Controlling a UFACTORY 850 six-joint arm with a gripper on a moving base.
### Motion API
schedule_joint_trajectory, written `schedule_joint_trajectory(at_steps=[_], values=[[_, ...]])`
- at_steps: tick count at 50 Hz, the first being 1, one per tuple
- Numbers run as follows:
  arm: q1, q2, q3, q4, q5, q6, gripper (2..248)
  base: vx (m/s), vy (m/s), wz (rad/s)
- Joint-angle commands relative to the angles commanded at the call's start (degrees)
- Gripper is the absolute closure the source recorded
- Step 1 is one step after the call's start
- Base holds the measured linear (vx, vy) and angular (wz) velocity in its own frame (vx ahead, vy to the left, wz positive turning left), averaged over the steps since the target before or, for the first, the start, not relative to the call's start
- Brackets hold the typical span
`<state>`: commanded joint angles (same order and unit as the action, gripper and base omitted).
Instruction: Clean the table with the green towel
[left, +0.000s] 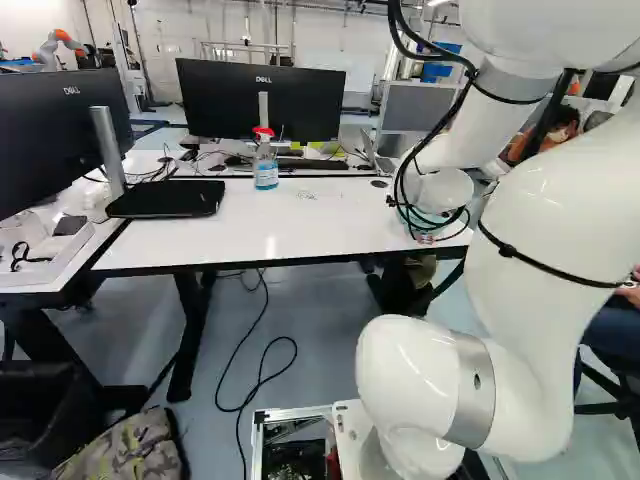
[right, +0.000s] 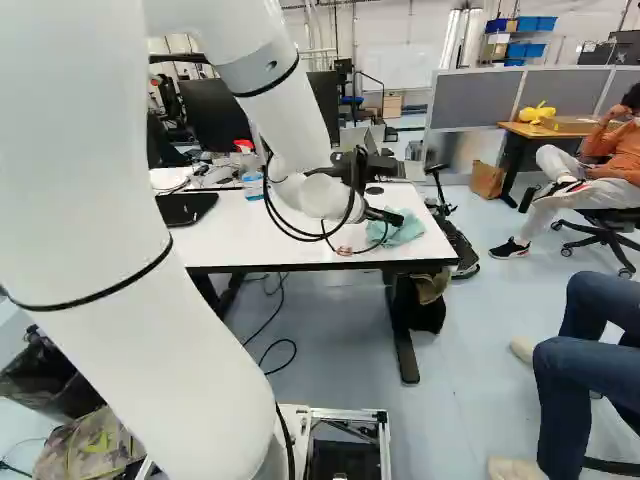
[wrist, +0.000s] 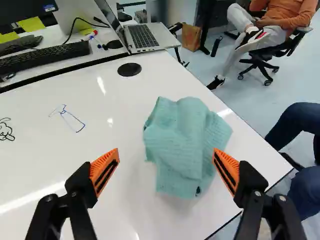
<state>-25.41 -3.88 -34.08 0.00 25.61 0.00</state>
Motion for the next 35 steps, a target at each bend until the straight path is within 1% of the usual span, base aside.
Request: schedule_joint_trajectory(at_steps=[10,35], values=[[-1.3,-2.5,-2.6,0.0,-1.1,0.0,3,0.000,0.000,0.000],[-4.3,-8.6,-9.5,0.0,-5.8,0.0,3,0.000,0.000,0.000]])
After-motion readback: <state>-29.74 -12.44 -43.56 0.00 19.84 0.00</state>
